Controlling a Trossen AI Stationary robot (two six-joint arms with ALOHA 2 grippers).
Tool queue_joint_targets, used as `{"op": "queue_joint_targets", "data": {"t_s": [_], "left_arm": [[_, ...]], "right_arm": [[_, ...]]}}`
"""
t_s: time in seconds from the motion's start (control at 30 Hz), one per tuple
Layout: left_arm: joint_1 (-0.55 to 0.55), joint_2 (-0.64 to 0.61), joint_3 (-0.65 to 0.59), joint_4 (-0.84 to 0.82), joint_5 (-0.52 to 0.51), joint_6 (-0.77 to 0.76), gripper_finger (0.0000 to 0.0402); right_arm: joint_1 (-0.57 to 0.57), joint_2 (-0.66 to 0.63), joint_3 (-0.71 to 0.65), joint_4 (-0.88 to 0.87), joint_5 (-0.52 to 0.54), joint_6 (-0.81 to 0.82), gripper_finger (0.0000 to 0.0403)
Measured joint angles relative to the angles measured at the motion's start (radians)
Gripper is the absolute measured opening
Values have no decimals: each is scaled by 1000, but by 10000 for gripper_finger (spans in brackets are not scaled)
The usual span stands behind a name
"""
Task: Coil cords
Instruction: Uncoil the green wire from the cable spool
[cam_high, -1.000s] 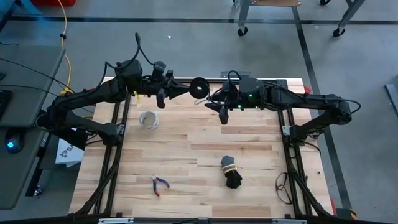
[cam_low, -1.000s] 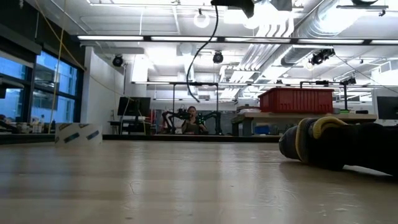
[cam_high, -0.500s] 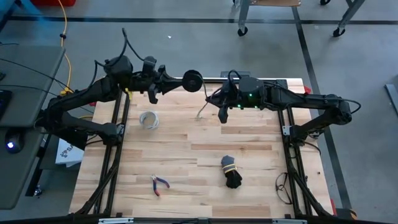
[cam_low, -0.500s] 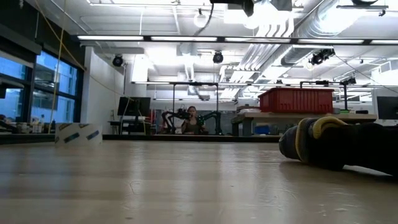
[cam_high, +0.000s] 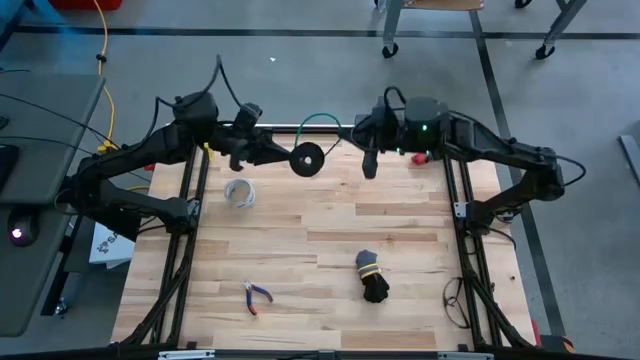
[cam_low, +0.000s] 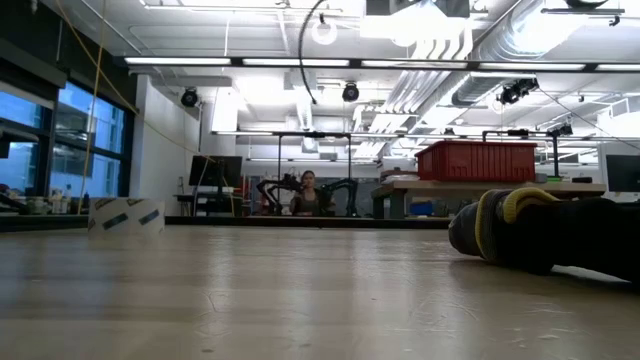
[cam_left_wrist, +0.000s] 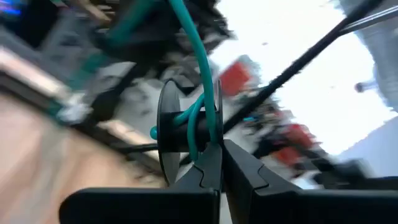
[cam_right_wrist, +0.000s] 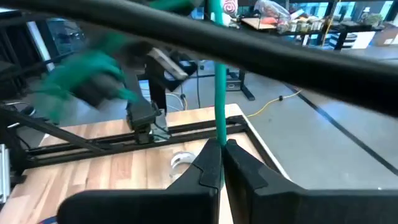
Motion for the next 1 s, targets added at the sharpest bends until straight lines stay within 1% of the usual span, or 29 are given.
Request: {"op": "queue_joint_targets", "data": {"t_s": [0.1, 0.23, 0.37, 0.4, 0.47, 0.63, 0.73, 0.8, 0.9, 1.0], "left_arm": [[-9, 14, 0, 165, 25, -100, 0], [-11, 71, 0, 415, 29, -206, 0], [8, 128, 0, 672, -36, -266, 0], [19, 136, 0, 714, -56, -266, 0], [45, 142, 7, 741, -80, -245, 0], [131, 134, 21, 720, -82, -159, 0], [189, 105, 26, 654, -35, -138, 0], [225, 78, 26, 545, 12, -139, 0], [259, 33, 26, 330, 84, -139, 0], [270, -15, 26, 126, 142, -140, 0]], "right_arm": [[-34, 18, 3, 20, -82, -8, 1], [-46, 92, 2, 26, -162, 8, 1], [-41, 159, 2, 48, -292, 63, 0], [-36, 171, 2, 46, -319, 74, 0], [-18, 181, 0, 35, -355, 84, 0], [31, 143, 1, -15, -362, 82, 0], [52, 113, 1, -52, -359, 90, 0], [65, 82, 1, -63, -351, 91, 0], [83, 18, 1, -76, -280, 93, 0], [83, -32, 1, -76, -212, 89, 0]]}}
